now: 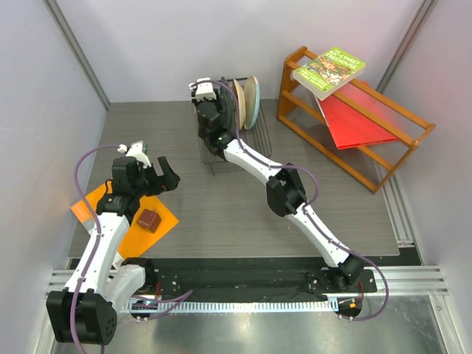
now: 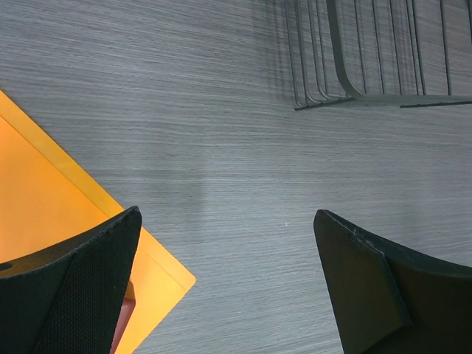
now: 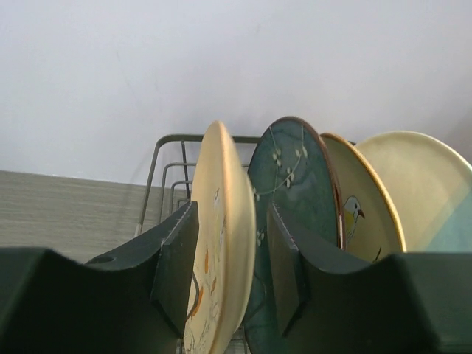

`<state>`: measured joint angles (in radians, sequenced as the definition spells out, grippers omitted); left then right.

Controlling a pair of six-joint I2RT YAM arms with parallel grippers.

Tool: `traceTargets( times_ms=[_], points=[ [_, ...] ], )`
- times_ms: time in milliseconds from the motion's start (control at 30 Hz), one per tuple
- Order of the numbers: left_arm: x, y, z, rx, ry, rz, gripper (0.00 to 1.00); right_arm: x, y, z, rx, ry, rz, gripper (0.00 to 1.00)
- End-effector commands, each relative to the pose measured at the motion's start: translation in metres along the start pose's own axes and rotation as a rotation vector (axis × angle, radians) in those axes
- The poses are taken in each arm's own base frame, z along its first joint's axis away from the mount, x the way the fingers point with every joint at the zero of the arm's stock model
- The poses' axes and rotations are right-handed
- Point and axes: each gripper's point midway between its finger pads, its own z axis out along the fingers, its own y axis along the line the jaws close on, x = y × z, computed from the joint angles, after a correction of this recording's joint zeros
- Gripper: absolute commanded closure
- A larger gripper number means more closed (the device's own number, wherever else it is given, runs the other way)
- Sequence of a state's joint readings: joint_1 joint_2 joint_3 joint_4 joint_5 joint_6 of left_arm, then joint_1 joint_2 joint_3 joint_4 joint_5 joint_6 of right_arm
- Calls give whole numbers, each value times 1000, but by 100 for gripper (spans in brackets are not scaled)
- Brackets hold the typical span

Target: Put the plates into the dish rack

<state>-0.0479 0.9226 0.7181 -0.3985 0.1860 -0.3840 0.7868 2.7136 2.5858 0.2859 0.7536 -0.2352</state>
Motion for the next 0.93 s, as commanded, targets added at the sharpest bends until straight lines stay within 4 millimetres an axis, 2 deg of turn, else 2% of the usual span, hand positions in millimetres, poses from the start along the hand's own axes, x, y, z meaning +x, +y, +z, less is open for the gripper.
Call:
traceTargets(
  times_ms=[0,33,67,100,167,200,267,367,400,467,500,567,600,633,667,700,733,767,900],
  points=[
    [-18,-7,-5,31,-73,14,0,-86,-10,-16,-1,-115,102,49],
    [-23,-8,-6,34,-86,22,1,-97,-9,-20,-15,-125,101,41],
    [-33,-11,-8,40,-114,33,1,-125,-16,-27,-22,-154,115,38],
    [-39,-11,-9,37,-130,44,1,-128,-8,-34,-62,-149,81,28],
    [-52,-14,-10,37,-160,64,1,-147,-11,-44,-93,-157,63,13],
    [-63,-17,-10,38,-176,86,1,-154,-16,-51,-124,-141,37,1],
    [-77,-20,-11,41,-205,116,1,-159,-23,-60,-154,-110,15,1],
    [-94,-22,-7,35,-220,181,1,-136,-37,-82,-209,18,-86,0],
    [-104,-25,-8,36,-235,195,0,-120,-49,-95,-226,80,-139,0],
    [-107,-23,0,27,-213,208,1,-100,-67,-106,-190,146,-165,0],
    [-111,-25,1,30,-215,212,1,-78,-81,-119,-185,219,-226,0],
    [-120,-31,4,49,-219,211,1,-64,-99,-130,-140,275,-267,0],
    [-123,-32,5,53,-221,207,0,-42,-108,-140,-134,325,-310,0],
    [-131,-37,4,65,-236,207,1,-54,-121,-147,-118,315,-301,1],
    [-131,-38,8,75,-226,201,0,-34,-130,-156,-118,349,-335,0],
    [-133,-40,10,82,-225,199,0,-35,-136,-160,-114,345,-335,0],
    [-137,-42,10,88,-233,199,0,-44,-146,-165,-105,332,-331,0],
    [-142,-46,13,100,-232,204,1,-34,-155,-170,-83,349,-357,0],
    [-160,-52,14,110,-253,222,1,-37,-176,-173,-49,354,-362,0]
  ],
)
